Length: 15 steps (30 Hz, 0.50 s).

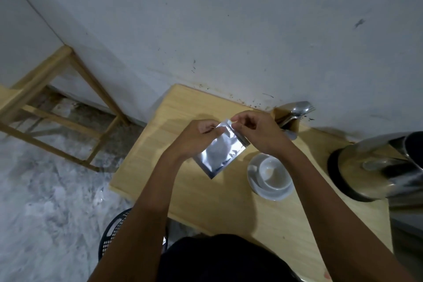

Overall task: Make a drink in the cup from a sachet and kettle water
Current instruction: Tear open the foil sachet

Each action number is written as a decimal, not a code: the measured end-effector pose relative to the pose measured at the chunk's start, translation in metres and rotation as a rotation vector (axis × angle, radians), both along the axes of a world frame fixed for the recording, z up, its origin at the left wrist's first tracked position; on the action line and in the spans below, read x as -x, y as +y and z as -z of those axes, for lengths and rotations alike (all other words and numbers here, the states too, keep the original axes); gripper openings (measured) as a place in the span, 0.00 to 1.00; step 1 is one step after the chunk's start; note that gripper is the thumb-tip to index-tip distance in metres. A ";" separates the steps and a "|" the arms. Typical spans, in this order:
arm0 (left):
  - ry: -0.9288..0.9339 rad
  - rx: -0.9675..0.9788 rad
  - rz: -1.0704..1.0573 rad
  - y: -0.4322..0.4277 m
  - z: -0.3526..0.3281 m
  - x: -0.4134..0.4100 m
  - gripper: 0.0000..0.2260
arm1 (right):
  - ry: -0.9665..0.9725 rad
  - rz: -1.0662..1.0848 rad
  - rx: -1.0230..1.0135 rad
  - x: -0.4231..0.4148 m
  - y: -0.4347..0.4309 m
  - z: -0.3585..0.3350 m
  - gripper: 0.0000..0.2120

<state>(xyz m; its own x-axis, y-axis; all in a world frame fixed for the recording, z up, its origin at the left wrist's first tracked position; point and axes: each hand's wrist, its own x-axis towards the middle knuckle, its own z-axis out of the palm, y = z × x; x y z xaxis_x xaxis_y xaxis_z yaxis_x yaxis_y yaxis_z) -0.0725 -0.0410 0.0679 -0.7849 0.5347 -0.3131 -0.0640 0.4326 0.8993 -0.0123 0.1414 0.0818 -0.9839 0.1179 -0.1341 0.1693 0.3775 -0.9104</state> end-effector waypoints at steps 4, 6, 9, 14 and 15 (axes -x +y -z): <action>0.027 -0.033 0.022 -0.003 -0.010 -0.012 0.10 | -0.031 -0.100 -0.005 -0.006 0.001 -0.013 0.11; 0.036 -0.033 0.042 -0.004 -0.013 -0.015 0.10 | -0.023 -0.176 -0.109 -0.007 0.003 -0.020 0.10; 0.055 -0.028 0.071 -0.005 -0.017 -0.020 0.11 | 0.006 -0.232 -0.261 -0.007 0.006 -0.027 0.04; 0.166 0.012 0.081 -0.001 -0.022 -0.026 0.12 | 0.052 -0.266 -0.395 -0.007 0.011 -0.034 0.04; 0.189 0.017 0.069 0.001 -0.022 -0.027 0.11 | 0.064 -0.273 -0.411 -0.007 0.011 -0.036 0.05</action>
